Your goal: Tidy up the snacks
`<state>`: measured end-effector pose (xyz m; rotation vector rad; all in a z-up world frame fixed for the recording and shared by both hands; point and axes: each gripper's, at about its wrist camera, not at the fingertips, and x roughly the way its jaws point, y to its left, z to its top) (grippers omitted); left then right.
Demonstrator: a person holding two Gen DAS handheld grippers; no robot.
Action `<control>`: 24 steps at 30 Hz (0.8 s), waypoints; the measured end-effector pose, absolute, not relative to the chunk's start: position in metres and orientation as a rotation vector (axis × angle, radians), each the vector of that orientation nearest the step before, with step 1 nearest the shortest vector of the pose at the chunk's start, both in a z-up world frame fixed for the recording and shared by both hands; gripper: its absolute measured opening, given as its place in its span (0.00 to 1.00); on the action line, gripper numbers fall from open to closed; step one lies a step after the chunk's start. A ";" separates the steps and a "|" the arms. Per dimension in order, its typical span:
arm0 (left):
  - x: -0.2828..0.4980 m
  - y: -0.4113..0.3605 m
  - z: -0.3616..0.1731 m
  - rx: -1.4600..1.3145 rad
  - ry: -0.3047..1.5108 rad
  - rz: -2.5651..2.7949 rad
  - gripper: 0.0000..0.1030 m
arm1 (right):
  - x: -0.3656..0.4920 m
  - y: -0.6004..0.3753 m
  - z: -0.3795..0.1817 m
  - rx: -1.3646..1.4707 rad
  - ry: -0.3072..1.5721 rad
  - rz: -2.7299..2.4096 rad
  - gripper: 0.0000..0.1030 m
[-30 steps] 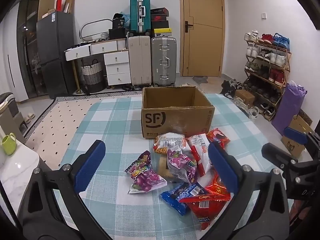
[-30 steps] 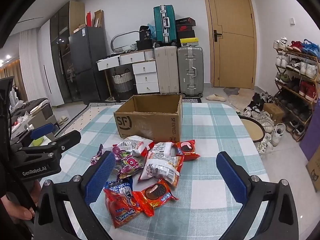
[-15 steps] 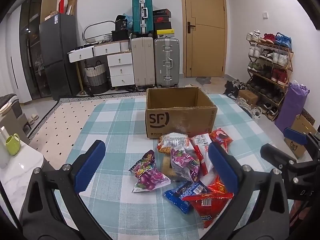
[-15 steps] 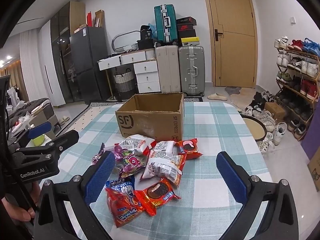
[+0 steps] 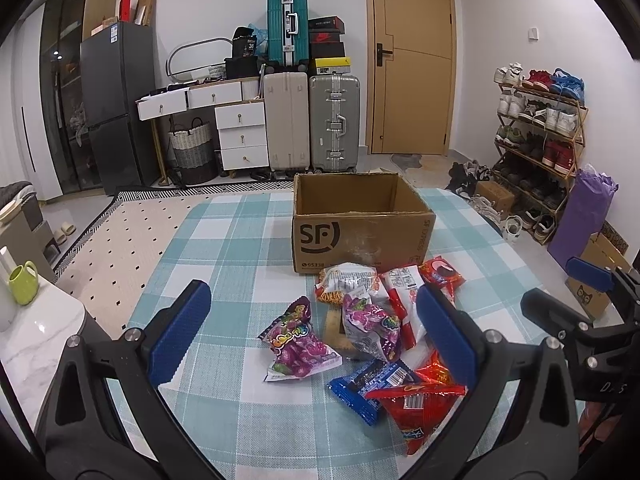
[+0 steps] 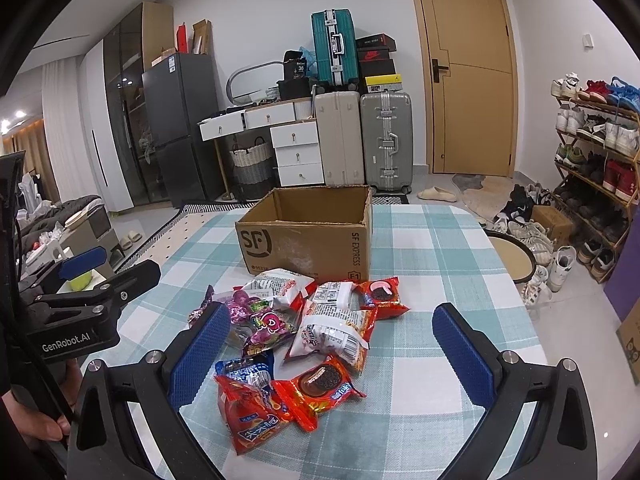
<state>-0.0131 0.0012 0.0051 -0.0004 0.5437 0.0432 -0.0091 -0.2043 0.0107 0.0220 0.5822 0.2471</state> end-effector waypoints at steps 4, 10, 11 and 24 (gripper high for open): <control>-0.013 0.001 0.005 -0.001 0.543 0.044 1.00 | -0.011 -0.203 0.011 0.025 0.585 0.251 1.00; -0.014 0.001 0.005 -0.003 0.539 0.040 1.00 | -0.011 -0.204 0.011 0.024 0.584 0.249 1.00; -0.014 0.000 0.004 -0.003 0.538 0.039 1.00 | -0.011 -0.204 0.011 0.025 0.585 0.250 1.00; -0.018 -0.001 0.004 -0.006 0.538 0.034 1.00 | -0.013 -0.203 0.011 0.025 0.588 0.247 1.00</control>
